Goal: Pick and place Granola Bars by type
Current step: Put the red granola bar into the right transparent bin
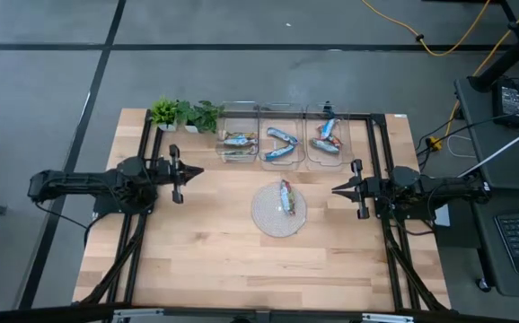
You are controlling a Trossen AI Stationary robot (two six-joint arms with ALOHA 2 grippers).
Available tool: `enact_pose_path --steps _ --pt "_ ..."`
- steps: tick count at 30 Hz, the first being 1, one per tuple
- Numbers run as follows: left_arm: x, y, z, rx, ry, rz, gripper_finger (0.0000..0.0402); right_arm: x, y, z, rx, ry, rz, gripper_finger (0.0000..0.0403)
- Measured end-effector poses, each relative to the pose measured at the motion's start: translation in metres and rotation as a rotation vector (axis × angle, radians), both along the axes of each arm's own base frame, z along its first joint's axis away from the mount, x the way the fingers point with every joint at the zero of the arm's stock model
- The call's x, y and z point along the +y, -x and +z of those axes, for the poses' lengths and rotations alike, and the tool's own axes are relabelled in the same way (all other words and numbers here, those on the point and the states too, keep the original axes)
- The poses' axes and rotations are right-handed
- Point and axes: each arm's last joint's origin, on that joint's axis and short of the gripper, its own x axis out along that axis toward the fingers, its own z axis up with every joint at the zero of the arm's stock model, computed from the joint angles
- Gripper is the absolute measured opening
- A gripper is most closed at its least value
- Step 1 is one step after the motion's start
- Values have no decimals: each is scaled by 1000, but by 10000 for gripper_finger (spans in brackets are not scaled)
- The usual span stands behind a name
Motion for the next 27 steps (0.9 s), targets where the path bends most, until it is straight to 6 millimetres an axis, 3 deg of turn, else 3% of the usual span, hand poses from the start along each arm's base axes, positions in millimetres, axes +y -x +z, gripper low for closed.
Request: enact_pose_path --steps 16,27 --pt "-3 8 7 -74 -98 -52 2 0 0 0 0 0 0 34" --pt "-5 13 -8 65 -49 -85 3 0 0 0 0 0 0 34"
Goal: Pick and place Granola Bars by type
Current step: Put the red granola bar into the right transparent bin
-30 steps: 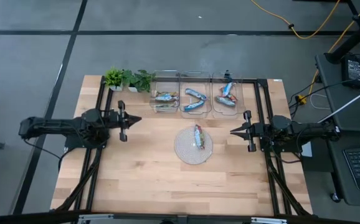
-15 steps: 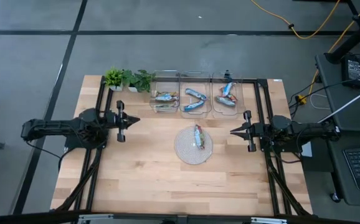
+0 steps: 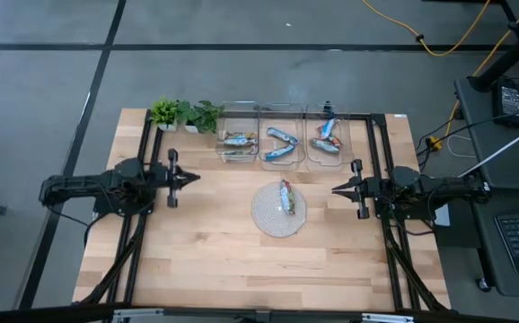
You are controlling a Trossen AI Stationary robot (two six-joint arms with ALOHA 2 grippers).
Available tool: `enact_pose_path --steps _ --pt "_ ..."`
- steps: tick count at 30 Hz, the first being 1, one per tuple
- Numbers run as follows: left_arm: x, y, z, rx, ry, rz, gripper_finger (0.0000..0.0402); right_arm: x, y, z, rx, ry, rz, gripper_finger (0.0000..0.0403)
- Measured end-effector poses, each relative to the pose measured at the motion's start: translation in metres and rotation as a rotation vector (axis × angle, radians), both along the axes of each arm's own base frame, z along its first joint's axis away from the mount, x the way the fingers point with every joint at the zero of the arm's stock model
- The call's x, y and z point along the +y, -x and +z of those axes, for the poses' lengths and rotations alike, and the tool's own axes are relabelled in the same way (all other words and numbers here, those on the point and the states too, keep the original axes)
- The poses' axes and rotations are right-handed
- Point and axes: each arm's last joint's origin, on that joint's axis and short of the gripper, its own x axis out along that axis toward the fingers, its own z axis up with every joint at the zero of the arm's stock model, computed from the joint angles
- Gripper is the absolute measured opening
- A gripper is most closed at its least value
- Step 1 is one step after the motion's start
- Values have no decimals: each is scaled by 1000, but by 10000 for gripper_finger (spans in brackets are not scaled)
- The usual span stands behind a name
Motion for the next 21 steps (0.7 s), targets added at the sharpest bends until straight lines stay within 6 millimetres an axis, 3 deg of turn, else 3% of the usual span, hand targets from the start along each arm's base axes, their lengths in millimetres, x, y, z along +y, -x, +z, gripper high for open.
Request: enact_pose_path --steps 14,21 --pt "-10 -4 -4 55 -179 -115 12 0 0 0 0 0 0 34" --pt "-9 -4 0 7 6 -87 6 0 0 0 0 0 0 34"
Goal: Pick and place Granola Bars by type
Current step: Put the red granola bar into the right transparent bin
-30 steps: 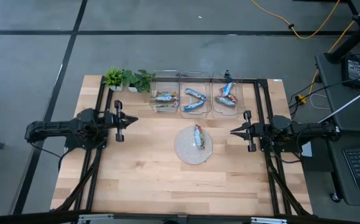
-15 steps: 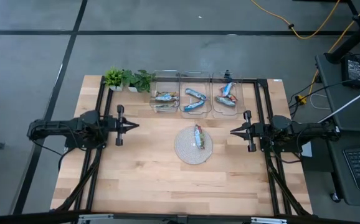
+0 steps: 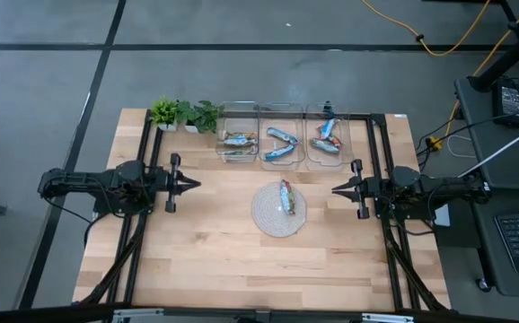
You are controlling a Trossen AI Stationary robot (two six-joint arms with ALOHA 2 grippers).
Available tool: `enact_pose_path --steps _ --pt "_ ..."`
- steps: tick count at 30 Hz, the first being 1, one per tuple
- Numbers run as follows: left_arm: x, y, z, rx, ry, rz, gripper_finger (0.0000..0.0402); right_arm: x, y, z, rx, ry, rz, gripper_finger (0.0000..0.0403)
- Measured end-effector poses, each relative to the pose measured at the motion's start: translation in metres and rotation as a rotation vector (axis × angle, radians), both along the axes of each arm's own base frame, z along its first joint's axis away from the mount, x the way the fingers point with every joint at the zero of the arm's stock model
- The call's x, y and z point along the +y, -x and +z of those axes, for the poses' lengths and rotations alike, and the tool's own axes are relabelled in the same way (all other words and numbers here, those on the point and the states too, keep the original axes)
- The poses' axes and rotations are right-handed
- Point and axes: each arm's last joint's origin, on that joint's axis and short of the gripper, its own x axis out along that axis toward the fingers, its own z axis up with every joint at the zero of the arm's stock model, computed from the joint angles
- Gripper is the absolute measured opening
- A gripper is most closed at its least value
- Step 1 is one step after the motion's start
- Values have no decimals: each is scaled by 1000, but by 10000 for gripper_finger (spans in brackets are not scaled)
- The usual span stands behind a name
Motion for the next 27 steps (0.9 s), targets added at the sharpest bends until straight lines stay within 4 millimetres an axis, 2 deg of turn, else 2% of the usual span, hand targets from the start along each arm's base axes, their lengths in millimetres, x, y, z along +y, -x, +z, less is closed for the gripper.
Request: enact_pose_path --steps 6,27 --pt "2 0 -3 25 124 71 3 0 0 0 0 0 0 34" --pt "2 0 -3 25 125 68 8 0 0 0 0 0 0 34"
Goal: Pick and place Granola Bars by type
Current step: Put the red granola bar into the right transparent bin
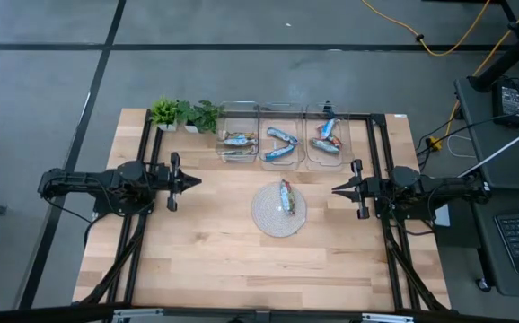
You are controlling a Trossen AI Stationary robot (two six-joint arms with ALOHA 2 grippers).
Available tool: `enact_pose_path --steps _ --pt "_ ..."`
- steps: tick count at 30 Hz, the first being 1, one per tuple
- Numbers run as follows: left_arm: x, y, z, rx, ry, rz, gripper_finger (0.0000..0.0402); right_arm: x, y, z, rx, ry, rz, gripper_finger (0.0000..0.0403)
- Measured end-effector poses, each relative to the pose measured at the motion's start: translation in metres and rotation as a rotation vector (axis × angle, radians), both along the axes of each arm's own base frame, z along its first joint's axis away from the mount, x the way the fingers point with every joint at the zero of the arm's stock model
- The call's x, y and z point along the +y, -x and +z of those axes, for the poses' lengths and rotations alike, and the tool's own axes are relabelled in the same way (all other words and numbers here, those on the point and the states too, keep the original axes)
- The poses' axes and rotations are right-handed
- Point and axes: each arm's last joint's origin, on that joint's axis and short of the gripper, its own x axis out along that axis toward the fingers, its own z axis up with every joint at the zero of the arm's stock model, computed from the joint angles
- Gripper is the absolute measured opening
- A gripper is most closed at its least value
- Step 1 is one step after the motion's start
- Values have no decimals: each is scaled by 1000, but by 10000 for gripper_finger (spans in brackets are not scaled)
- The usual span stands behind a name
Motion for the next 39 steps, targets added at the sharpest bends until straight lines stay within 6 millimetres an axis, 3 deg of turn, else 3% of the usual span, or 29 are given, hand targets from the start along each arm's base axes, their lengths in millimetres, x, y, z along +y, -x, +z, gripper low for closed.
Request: enact_pose_path --steps 13,16,24,34,39 --pt "0 0 0 0 0 1 8 0 0 0 -5 0 0 34" --pt "0 0 0 0 0 1 8 0 0 8 -81 -2 1 34" --pt "0 0 0 0 0 1 2 0 2 18 -172 -199 20 34" --pt "0 0 0 0 0 1 7 -1 2 17 -156 -344 7 34" --pt "0 0 0 0 0 1 4 0 2 20 -126 -352 21 58"
